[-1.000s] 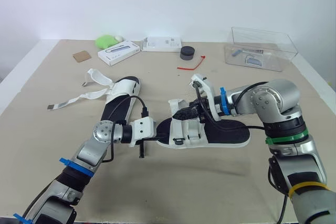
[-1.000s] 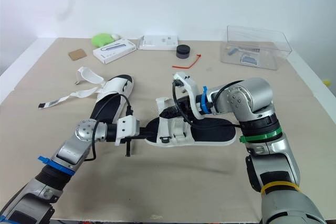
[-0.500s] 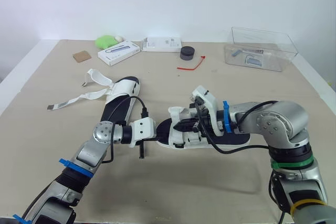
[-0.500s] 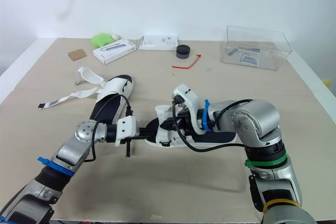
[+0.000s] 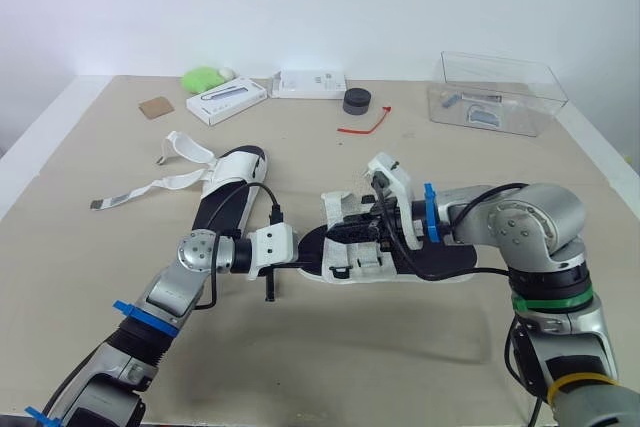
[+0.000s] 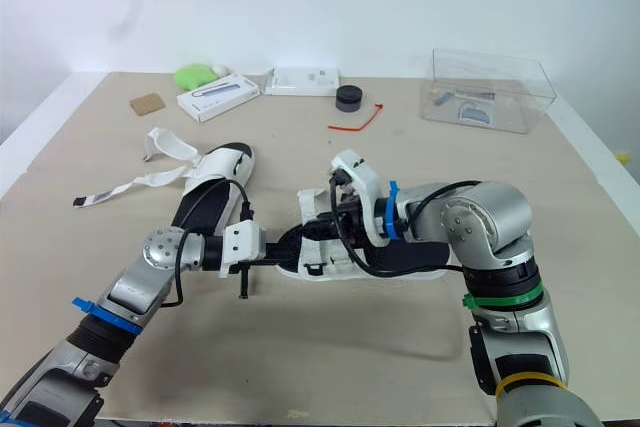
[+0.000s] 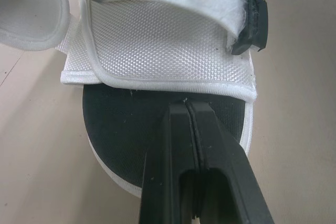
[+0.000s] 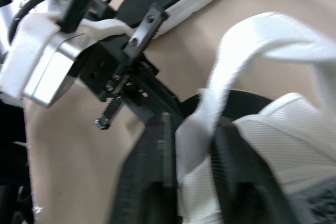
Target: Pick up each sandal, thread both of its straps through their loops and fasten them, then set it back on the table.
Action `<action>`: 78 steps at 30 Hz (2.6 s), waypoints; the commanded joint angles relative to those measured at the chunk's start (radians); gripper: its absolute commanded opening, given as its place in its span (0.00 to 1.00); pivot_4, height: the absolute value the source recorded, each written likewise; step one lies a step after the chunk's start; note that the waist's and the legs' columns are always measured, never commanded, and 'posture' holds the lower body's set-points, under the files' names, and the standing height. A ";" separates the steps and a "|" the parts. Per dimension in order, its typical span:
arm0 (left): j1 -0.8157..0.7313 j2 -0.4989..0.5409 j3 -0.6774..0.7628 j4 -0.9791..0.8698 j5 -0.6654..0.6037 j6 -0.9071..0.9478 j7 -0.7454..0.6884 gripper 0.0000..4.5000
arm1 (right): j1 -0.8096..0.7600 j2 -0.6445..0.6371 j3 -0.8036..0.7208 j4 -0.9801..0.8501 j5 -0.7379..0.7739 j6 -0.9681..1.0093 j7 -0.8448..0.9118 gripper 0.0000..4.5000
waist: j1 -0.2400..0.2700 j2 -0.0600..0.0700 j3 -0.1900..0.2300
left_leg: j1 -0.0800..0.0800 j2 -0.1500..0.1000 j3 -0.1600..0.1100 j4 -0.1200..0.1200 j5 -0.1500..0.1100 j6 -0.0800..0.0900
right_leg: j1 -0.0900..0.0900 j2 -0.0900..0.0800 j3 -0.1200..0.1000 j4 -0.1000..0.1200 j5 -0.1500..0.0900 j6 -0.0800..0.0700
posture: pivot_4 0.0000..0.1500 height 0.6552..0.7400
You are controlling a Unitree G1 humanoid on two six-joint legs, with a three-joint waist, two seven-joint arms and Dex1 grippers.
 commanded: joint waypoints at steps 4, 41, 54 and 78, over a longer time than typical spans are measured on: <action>0.040 0.013 -0.056 0.046 0.055 0.027 -0.013 0.00 | 0.015 -0.018 -0.019 -0.077 0.044 0.015 0.016 0.45 | 0.000 0.000 0.000 | 0.000 0.000 0.000 0.000 0.000 0.000 | 0.000 0.000 0.000 0.000 0.000 0.000 | 1.00 1.00; 0.037 0.009 -0.059 0.077 0.058 0.009 -0.016 0.00 | 0.091 -0.223 -0.033 -0.246 0.071 -0.206 0.143 0.93 | 0.001 0.000 -0.002 | 0.000 -0.001 0.000 0.000 0.000 0.000 | 0.001 0.000 0.001 0.000 -0.002 0.002 | 1.00 1.00; 0.035 0.026 -0.062 0.071 0.052 0.009 -0.034 0.00 | 0.487 -0.272 -0.042 -0.429 0.040 -0.317 0.033 0.97 | 0.009 0.000 -0.003 | 0.001 0.000 -0.001 0.001 -0.001 0.001 | 0.002 -0.001 0.001 0.000 -0.008 0.008 | 1.00 1.00; 0.027 0.030 -0.060 0.063 0.055 0.011 -0.020 0.00 | 0.431 -0.125 0.037 -0.345 0.001 -0.257 -0.103 0.86 | 0.001 -0.001 -0.003 | 0.004 0.006 -0.001 0.001 0.002 0.001 | 0.003 0.010 0.004 0.001 -0.004 0.003 | 1.00 1.00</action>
